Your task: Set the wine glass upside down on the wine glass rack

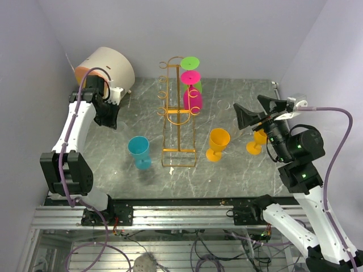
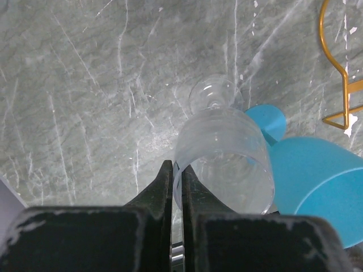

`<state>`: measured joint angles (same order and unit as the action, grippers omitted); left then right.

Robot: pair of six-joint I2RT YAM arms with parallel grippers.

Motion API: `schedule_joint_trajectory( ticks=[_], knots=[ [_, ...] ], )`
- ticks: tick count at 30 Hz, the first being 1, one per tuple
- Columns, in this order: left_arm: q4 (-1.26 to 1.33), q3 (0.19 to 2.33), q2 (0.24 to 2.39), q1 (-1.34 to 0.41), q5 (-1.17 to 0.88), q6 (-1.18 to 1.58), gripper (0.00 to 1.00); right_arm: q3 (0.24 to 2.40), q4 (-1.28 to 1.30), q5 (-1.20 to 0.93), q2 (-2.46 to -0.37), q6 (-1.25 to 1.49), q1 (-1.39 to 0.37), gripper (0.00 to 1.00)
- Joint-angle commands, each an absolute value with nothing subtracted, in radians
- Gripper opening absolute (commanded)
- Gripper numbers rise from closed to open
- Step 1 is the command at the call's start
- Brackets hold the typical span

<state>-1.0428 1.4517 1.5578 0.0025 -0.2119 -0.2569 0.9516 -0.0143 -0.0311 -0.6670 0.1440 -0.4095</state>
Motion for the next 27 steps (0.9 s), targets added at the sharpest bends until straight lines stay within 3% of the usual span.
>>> schedule_joint_trajectory(
  ticks=[1,5,9,12,17,24,27],
  knots=[
    [-1.097,1.568,1.476,-0.039,-0.156,-0.280,0.07,1.010,0.013,-0.136,-0.704,0.220,-0.407,1.00],
    [-1.130,1.714,1.380,-0.041,-0.100,-0.298,0.07,1.138,-0.030,-0.257,-0.816,0.334,-0.407,1.00],
    [-1.039,1.817,1.242,-0.042,-0.050,-0.298,0.07,1.424,0.061,-0.460,-1.073,0.518,-0.411,1.00],
    [-0.891,1.821,1.145,-0.043,-0.053,-0.299,0.07,1.427,-0.087,-0.469,-1.163,0.702,-0.420,1.00],
    [-0.517,1.592,0.920,-0.042,-0.099,-0.298,0.07,1.491,-0.232,-0.519,-1.348,1.030,-0.461,1.00],
    [-0.037,1.274,0.708,-0.041,-0.213,-0.348,0.07,1.618,-0.354,-0.461,-1.565,1.249,-0.714,1.00],
    [0.153,1.137,0.634,-0.041,-0.247,-0.327,0.07,1.590,-0.577,-0.442,-1.634,1.448,-0.757,1.00]
  ],
)
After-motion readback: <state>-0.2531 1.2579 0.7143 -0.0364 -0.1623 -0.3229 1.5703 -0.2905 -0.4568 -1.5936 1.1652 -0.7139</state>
